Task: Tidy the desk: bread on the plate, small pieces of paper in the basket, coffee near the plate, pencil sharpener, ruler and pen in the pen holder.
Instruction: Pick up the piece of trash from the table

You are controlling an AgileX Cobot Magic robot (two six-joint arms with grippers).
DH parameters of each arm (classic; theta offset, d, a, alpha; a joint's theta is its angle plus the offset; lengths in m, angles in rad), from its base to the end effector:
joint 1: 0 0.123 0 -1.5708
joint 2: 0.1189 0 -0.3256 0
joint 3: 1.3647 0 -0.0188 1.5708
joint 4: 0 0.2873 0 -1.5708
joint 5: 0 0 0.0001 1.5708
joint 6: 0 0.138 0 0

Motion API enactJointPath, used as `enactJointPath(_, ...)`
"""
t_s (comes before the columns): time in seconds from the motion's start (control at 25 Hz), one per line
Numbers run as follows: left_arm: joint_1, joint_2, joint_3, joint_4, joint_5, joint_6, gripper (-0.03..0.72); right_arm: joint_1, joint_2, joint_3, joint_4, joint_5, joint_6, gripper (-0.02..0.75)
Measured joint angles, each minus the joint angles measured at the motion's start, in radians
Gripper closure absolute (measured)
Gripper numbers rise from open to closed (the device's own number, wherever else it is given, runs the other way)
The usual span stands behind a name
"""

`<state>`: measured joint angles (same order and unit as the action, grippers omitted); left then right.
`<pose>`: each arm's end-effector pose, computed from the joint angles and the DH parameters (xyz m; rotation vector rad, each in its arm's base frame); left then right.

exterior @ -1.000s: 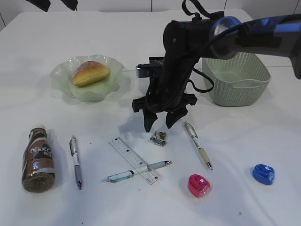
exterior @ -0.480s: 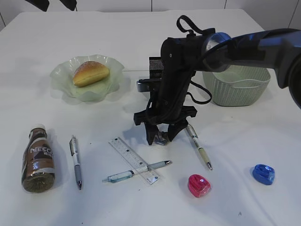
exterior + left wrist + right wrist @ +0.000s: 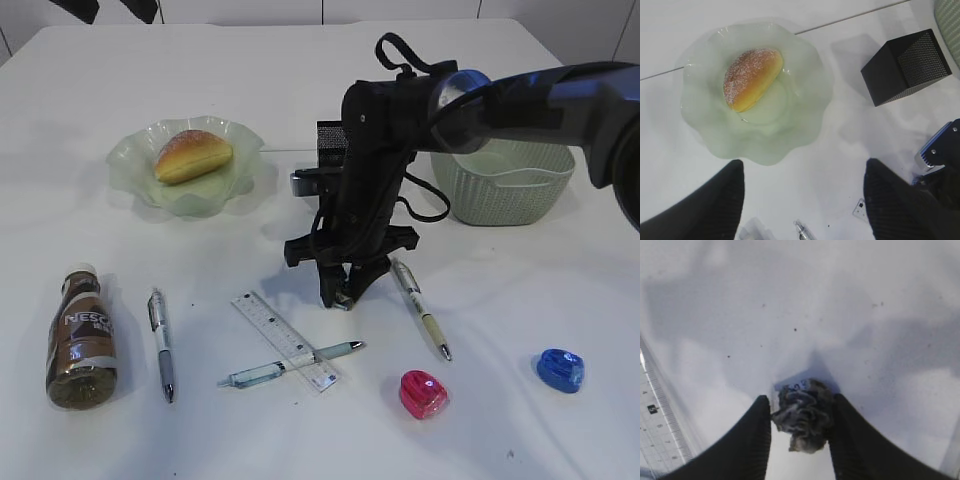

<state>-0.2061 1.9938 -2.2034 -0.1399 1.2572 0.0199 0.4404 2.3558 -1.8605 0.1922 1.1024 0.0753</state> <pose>0.5012 -0.1235 0.3920 0.2844 2.5198 -0.2597 0.4749 0.2498 0.0920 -0.4397 3.0835 0.2867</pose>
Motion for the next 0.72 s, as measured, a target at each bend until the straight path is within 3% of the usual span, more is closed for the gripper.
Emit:
enactJointPath(0.08, 0.000, 0.000, 0.000, 0.000, 0.000, 0.000, 0.162, 0.000, 0.000, 0.000, -0.002, 0.006, 0.000, 0.512)
enactJointPath(0.44, 0.000, 0.000, 0.000, 0.001, 0.000, 0.000, 0.162, 0.000, 0.000, -0.006, -0.023, 0.027, 0.000, 0.669)
enactJointPath(0.72, 0.000, 0.000, 0.000, 0.002, 0.000, 0.000, 0.162, 0.000, 0.004, -0.059, -0.043, 0.105, 0.000, 0.683)
